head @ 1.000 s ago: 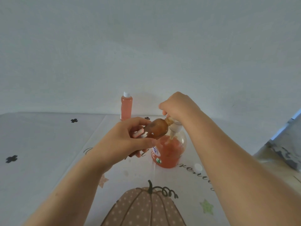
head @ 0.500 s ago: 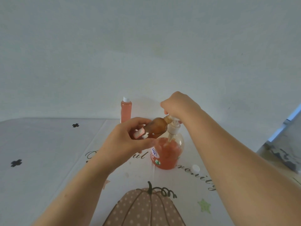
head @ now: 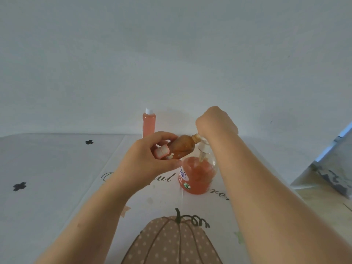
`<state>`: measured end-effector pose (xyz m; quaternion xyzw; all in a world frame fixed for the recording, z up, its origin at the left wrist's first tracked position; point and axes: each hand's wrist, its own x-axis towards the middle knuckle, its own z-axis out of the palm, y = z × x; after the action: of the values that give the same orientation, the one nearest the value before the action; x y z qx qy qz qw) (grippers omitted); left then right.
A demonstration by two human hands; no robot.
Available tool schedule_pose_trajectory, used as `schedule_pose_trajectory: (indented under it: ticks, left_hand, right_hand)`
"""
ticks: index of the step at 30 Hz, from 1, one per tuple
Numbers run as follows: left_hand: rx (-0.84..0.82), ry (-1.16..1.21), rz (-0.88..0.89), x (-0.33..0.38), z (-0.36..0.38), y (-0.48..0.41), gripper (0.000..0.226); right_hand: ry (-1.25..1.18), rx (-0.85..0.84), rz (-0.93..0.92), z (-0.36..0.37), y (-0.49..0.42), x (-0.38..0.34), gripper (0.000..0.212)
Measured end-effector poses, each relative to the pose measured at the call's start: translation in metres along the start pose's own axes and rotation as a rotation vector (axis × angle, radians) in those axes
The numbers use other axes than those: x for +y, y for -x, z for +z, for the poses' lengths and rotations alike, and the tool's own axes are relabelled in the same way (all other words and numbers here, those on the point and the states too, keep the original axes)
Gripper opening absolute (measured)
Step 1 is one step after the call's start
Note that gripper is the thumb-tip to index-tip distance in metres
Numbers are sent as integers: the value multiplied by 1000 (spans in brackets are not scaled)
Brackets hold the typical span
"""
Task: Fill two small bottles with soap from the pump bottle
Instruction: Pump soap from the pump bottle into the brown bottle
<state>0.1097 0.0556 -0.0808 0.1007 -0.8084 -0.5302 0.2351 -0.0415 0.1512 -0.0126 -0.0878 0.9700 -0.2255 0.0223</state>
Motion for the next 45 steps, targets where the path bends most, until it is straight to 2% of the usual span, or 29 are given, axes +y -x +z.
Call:
schedule_pose_trajectory:
  ticks: [4, 10, 17, 21, 23, 28, 34, 40, 42, 45]
  left_hand:
    - [-9, 5, -3, 0, 1, 0, 43]
    - [-19, 16, 1, 3, 2, 1, 44]
    - [-18, 6, 0, 4, 1, 3, 44]
    - [-13, 0, -2, 4, 1, 3, 44]
    - [-14, 2, 2, 5, 1, 3, 43]
    - [-5, -10, -1, 4, 1, 2, 40]
    - [14, -17, -7, 4, -2, 1, 38]
    - [17, -65, 8, 2, -3, 0, 41]
    - [21, -75, 17, 1, -3, 0, 42]
    - [30, -95, 35, 1, -2, 1, 42]
  right_hand:
    - [-34, 15, 0, -1, 1, -1, 16]
    - [-288, -50, -8, -7, -5, -2, 8]
    - [-299, -129, -140, -25, -1, 0, 16]
    - [-186, -143, -361, -31, 3, 2, 20]
    - [-116, -148, -399, -27, 2, 4, 23]
    - [-60, -153, -396, -19, 1, 8, 27]
    - [124, -127, -409, -12, -5, 7, 33]
    - [455, -190, -400, -1, -9, 3, 32]
    - [456, -187, -393, 2, -13, 6, 32]
    - [289, -145, -394, 0, -10, 9, 32]
